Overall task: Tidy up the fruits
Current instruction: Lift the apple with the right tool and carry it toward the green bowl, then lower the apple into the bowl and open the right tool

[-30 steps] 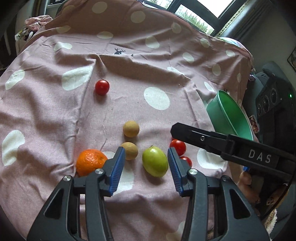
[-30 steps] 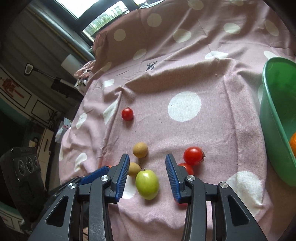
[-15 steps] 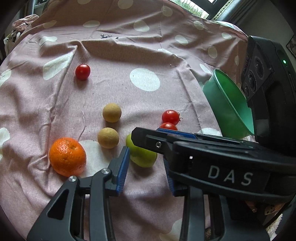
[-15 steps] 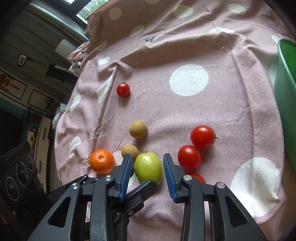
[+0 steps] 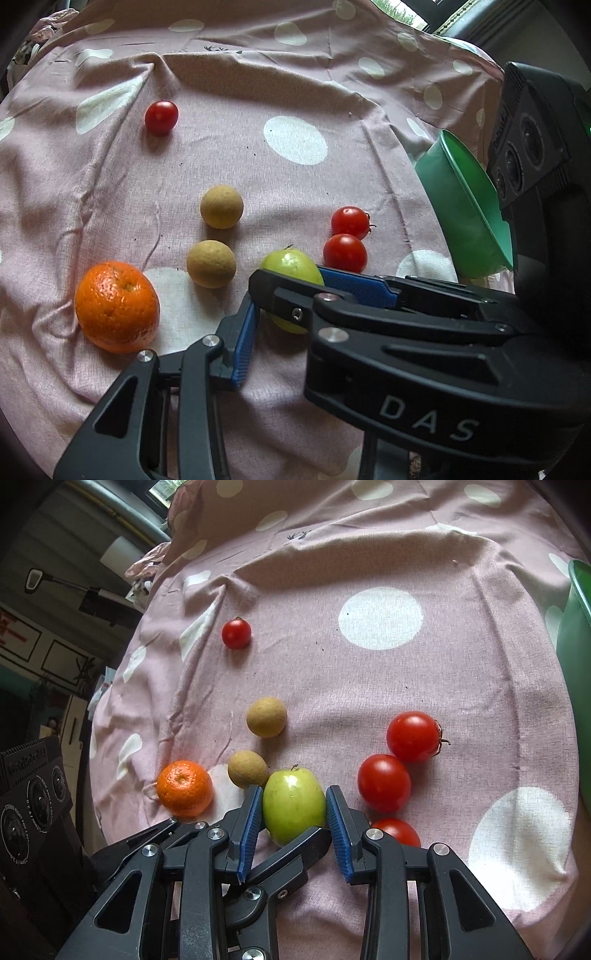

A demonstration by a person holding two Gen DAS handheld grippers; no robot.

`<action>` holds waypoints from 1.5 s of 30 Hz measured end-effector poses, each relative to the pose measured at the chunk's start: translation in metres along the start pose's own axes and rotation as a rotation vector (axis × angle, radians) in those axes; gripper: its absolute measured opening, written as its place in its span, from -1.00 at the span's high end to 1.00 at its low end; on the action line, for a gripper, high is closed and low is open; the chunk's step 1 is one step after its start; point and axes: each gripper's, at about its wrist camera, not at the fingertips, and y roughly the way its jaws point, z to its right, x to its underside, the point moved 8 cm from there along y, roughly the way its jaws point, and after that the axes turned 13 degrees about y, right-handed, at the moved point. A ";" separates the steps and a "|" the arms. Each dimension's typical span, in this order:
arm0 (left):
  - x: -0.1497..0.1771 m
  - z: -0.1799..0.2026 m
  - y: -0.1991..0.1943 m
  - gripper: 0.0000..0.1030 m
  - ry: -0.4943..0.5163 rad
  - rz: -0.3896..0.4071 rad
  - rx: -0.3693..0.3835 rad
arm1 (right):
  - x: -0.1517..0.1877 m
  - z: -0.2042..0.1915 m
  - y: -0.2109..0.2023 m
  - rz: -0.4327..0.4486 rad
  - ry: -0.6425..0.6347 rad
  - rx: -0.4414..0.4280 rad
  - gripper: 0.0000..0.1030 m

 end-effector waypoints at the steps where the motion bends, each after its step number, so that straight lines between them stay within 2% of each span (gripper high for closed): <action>1: 0.000 0.001 -0.001 0.32 0.004 0.004 -0.002 | 0.000 0.001 0.000 0.001 0.002 0.001 0.26; 6: -0.004 0.004 -0.007 0.32 0.021 0.042 -0.006 | -0.001 -0.002 -0.007 0.029 -0.011 -0.002 0.26; 12: -0.014 0.016 -0.031 0.33 0.066 0.123 -0.022 | -0.003 -0.011 -0.030 0.098 -0.043 -0.017 0.26; 23: -0.058 0.082 -0.071 0.33 0.235 0.294 -0.040 | -0.019 -0.008 -0.118 0.344 -0.064 -0.064 0.26; 36: -0.101 0.172 -0.065 0.32 0.401 0.361 0.033 | -0.042 0.052 -0.201 0.566 0.077 -0.087 0.26; 45: -0.115 0.218 -0.046 0.32 0.458 0.357 0.094 | -0.048 0.096 -0.232 0.641 0.168 -0.108 0.26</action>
